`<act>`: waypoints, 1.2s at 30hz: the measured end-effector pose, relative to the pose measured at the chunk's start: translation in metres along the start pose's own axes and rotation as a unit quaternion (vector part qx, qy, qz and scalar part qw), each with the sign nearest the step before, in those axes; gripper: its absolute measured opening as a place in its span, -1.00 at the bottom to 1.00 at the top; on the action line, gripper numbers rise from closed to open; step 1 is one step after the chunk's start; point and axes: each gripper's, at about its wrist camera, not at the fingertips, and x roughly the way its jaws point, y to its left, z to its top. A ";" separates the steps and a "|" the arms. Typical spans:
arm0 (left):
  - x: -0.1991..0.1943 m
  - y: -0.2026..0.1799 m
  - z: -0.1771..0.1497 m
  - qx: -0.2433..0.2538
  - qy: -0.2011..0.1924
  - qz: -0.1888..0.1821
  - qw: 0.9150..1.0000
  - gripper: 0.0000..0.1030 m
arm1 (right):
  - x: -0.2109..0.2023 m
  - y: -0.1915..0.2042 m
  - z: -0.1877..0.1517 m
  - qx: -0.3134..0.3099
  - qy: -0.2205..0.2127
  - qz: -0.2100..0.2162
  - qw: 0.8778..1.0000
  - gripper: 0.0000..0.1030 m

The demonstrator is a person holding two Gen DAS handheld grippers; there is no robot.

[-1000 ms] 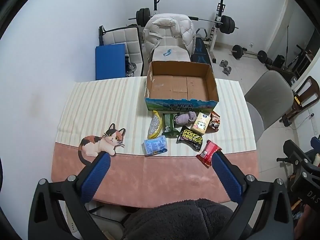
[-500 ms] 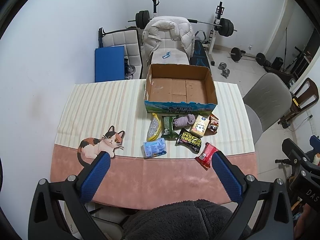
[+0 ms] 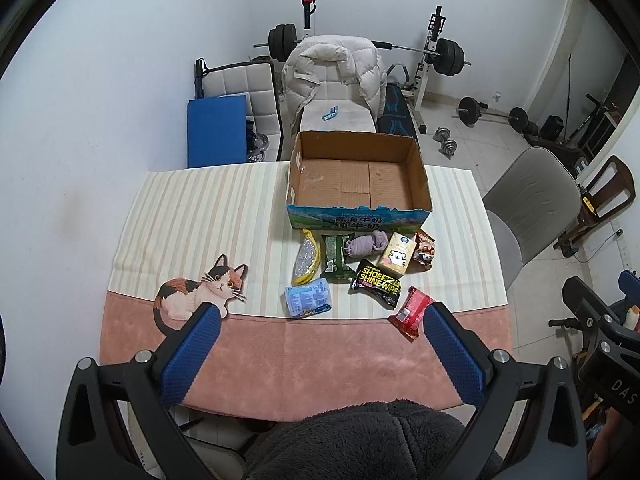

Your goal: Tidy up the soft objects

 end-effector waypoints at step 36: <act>-0.010 -0.002 0.000 -0.002 -0.016 -0.003 1.000 1.00 | -0.015 0.005 0.001 -0.007 -0.025 0.005 1.000 1.00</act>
